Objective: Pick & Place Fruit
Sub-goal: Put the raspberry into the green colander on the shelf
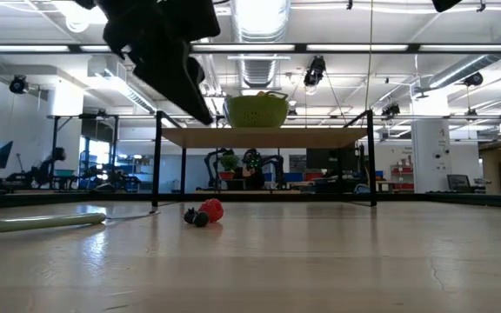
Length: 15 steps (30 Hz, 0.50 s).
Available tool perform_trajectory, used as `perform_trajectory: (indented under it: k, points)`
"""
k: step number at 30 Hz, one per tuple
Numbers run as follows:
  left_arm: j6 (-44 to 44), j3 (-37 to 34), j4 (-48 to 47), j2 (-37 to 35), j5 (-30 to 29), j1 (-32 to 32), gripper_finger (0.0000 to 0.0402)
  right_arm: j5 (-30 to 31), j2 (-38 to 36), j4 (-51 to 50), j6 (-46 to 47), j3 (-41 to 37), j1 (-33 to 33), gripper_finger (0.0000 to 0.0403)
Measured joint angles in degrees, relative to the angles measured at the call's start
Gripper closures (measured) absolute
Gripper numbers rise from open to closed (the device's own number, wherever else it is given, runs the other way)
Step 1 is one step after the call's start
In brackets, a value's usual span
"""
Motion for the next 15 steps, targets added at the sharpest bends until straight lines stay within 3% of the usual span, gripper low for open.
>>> perform_trajectory:
  k: [6, 15]
  points:
    - [-0.5, -5.6, 8.5, 0.1, 0.0, -2.0, 0.0203, 0.0, 0.0, 0.0, 0.0, 0.0, 0.0, 0.0039]
    - [-0.5, -8.8, 14.1, 0.3, -2.0, -3.8, 0.0203, 0.0, 0.0, 0.0, 0.0, 0.0, 0.0, 0.0040]
